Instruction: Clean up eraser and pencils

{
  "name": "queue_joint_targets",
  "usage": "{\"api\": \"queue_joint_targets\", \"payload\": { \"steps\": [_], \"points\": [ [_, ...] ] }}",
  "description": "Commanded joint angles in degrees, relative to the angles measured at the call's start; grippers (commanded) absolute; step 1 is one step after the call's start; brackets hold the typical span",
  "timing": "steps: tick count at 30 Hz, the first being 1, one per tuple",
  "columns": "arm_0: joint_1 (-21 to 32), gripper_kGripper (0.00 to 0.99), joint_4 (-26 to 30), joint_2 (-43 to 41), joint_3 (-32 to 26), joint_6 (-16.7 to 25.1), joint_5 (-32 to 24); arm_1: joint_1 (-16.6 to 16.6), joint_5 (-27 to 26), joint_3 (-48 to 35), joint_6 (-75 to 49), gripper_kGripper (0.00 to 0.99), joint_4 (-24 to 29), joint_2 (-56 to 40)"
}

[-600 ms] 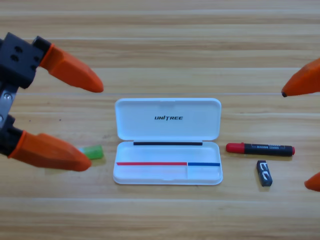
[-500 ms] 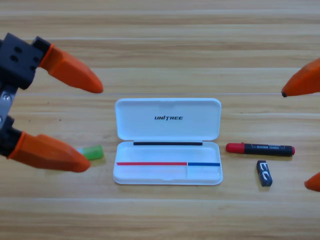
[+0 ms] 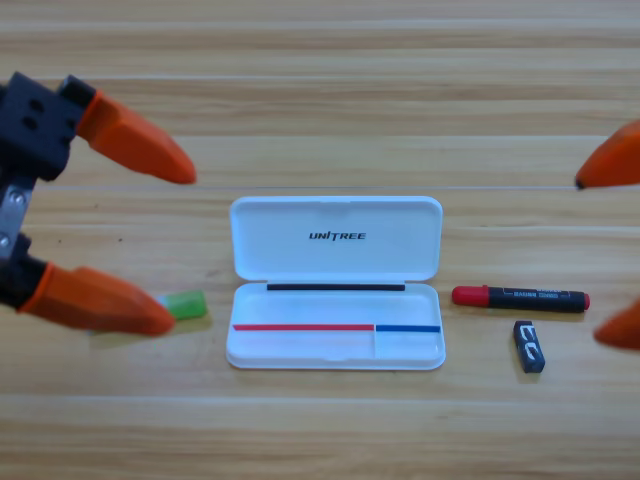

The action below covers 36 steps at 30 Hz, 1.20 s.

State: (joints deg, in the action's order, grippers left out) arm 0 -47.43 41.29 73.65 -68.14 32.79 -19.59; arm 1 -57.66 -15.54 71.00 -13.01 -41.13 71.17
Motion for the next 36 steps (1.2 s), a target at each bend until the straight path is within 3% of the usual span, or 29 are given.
{"api": "queue_joint_targets", "payload": {
  "steps": [1, 6, 10, 13, 18, 25, 30, 36],
  "points": [
    [-1.0, 0.982, 7.14, 5.01, -7.35, 2.37, 7.9, 3.08, 7.46, -1.83, 6.07, 0.983, -3.87, 1.69],
    [0.14, 0.982, 12.5, 8.0, -15.97, 4.74, 16.42, 9.68, 7.81, 3.88, 16.7, 0.976, -10.29, 12.76],
    [2.95, 0.982, 17.77, 11.6, -22.82, 6.5, 20.91, 10.03, 10.27, 10.47, 21.54, 0.976, -16.44, 24.89],
    [4.53, 0.982, 19.53, 13.45, -25.2, 8.26, 25.3, 11.35, 10.8, 11.18, 26.46, 0.983, -16.35, 29.38],
    [7.43, 0.982, 20.76, 16.0, -24.76, 11.95, 28.99, 12.14, 10.89, 10.83, 29.89, 0.99, -15.65, 34.74],
    [12.01, 0.976, 20.85, 21.18, -22.3, 14.59, 28.99, 14.25, 15.11, 8.19, 37.62, 0.99, -13.28, 37.81],
    [12.8, 0.966, 20.67, 26.81, -20.8, 14.32, 29.34, 15.21, 16.6, 4.76, 44.21, 0.988, -9.5, 39.57],
    [12.8, 0.962, 16.89, 32.52, -17.11, 10.81, 29.52, 16.0, 16.42, 0.37, 46.76, 0.988, -2.55, 41.15]
  ]
}}
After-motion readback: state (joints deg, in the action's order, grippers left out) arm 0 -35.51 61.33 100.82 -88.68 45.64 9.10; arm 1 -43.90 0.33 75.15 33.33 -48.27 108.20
